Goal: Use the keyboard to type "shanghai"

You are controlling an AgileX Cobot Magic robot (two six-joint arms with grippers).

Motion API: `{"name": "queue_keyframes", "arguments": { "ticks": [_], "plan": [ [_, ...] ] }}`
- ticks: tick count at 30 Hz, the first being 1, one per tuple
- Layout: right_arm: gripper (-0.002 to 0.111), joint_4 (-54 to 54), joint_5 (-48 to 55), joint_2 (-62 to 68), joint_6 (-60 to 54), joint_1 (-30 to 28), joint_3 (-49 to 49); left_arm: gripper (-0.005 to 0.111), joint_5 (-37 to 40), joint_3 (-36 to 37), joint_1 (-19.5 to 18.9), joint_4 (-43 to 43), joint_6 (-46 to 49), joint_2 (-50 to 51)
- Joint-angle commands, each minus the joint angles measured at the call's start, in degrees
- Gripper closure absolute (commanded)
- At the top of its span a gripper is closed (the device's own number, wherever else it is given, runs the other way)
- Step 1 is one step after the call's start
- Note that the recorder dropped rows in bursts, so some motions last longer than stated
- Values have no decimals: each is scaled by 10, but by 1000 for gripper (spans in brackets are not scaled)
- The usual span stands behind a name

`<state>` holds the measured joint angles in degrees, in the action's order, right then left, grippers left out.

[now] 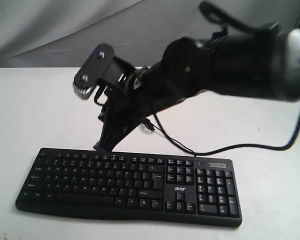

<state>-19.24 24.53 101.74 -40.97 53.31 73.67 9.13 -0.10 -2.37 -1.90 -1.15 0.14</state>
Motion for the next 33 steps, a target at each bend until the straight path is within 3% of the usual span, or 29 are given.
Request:
{"name": "queue_keyframes", "arguments": {
  "ticks": [1, 14, 17, 23, 33],
  "plan": [
    [108, 11, 10, -79, 7, -6, -2, 107, -3, 1, 4, 0, -2, -1],
    [108, -12, -42, -137, 15, -6, -2, 107, -3, 1, 4, 0, -2, -1],
    [108, -17, -175, -144, 212, -20, -2, 107, -3, 1, 4, 0, -2, -1],
    [108, 16, -171, -196, 340, -89, -80, 107, -3, 1, 4, 0, -2, -1],
    [108, 84, -194, -445, 368, -329, -328, 107, -3, 1, 4, 0, -2, -1]
  ]
}}
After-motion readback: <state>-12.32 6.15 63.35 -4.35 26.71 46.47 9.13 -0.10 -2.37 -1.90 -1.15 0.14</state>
